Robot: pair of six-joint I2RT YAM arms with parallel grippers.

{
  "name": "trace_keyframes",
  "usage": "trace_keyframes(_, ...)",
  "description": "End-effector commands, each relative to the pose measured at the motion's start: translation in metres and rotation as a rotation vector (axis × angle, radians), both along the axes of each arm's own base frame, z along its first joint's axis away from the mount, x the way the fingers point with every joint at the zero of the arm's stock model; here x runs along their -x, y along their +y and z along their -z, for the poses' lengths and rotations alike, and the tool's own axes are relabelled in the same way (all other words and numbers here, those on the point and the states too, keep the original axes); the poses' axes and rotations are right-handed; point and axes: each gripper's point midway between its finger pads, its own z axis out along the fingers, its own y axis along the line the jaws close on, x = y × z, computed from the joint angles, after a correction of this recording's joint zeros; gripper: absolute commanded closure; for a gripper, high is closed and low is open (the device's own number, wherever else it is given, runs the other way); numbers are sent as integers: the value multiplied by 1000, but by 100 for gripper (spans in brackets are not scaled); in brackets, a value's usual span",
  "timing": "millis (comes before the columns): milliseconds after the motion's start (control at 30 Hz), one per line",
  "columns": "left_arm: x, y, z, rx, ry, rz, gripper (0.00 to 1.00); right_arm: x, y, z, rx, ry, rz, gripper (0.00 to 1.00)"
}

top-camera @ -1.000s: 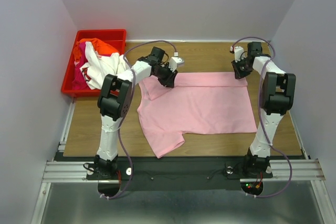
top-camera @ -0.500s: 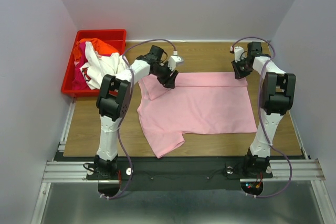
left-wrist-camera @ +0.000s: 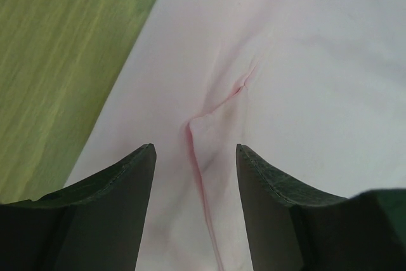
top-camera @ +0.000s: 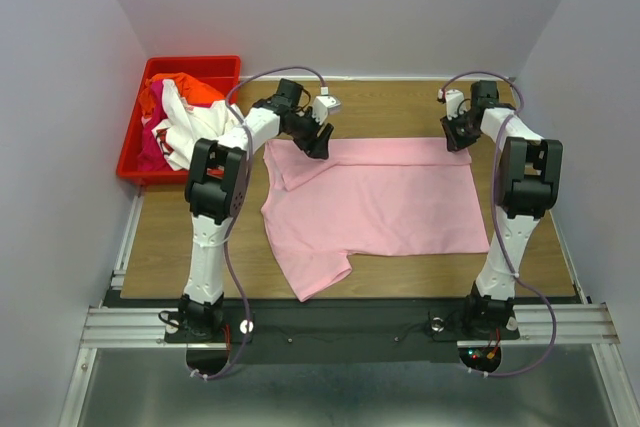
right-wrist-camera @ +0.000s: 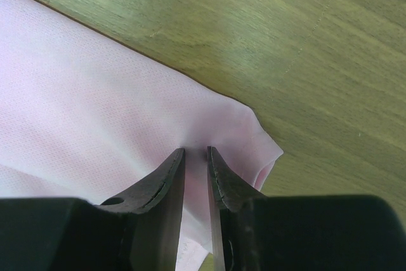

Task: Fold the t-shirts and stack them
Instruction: Fold the tshirt

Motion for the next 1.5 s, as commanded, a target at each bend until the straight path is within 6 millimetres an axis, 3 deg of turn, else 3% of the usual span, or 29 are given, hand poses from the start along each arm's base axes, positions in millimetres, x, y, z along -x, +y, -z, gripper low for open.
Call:
trace_keyframes(0, 12, -11, -5, 32, 23, 35, 35, -1, -1, 2, -2, 6, 4, 74)
trace_keyframes(200, 29, -17, 1, 28, 49, 78, 38, -2, -2, 4, 1, 7, 4, 74)
trace_keyframes(533, 72, -31, -16, 22, 27, 180, 56, -2, -3, 4, 8, 9, 5, 74)
trace_keyframes(967, 106, -24, -11, -38, 9, 214, 53, -1, -5, 4, 22, 8, 1, 75)
trace_keyframes(1067, 99, -16, -22, -4, -11, 166, 53, -3, -4, 0, 15, -2, 6, 75)
trace_keyframes(1300, 44, 14, -39, -5, -89, -45, 68, -8, 7, -26, -44, -46, 13, 81)
trace_keyframes(1467, 15, 53, -24, -109, -97, -186, 73, -3, 12, -11, -29, -9, -3, 84)
